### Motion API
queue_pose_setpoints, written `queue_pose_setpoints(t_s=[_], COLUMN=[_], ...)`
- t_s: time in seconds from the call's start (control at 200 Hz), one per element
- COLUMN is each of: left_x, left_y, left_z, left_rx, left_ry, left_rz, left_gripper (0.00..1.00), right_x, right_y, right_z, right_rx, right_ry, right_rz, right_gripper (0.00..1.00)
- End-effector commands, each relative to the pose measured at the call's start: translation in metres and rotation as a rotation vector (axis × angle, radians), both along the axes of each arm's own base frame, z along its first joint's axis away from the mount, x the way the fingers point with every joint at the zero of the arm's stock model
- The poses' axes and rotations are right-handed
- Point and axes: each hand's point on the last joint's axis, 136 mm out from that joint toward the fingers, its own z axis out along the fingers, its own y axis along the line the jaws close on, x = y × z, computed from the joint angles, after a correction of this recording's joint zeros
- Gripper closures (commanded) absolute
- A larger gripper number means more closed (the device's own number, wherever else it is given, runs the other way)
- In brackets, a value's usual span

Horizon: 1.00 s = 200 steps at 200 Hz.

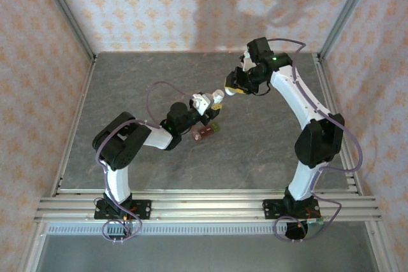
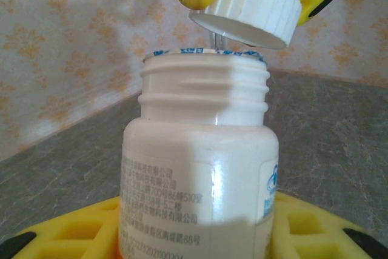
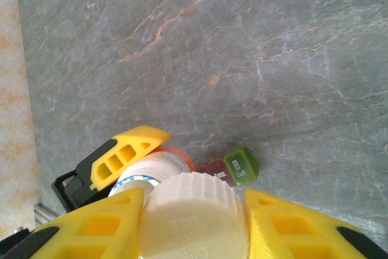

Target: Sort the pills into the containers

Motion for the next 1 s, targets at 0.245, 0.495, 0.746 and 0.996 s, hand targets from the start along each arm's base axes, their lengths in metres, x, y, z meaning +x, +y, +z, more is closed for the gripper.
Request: queue_pose_setpoints(t_s=[0.245,0.495,0.746,0.996], left_x=[0.005,0.003,0.002,0.0], left_y=[-0.007,-0.009,-0.008,-0.008], left_z=[0.006,0.007,0.012,0.013], left_rx=[0.001,-0.003,-0.003,-0.001], left_ry=[-0.07,-0.071,-0.084,-0.086], left_rz=[-0.046,-0.059,-0.061,-0.065], left_gripper=[1.0,1.0,1.0,1.0], right_x=[-0.016,-0.018,-0.018,-0.019], right_y=[0.02,0.025,0.021,0.016], right_z=[0.009,-0.002,-0.014,-0.025], right_rx=[0.031,0.014,-0.015,-0.047], right_ry=[0.018,0.04,0.056,0.072], right_rz=[0.123,0.139,0.139,0.135], right_gripper=[0.62,0.62,0.62,0.62])
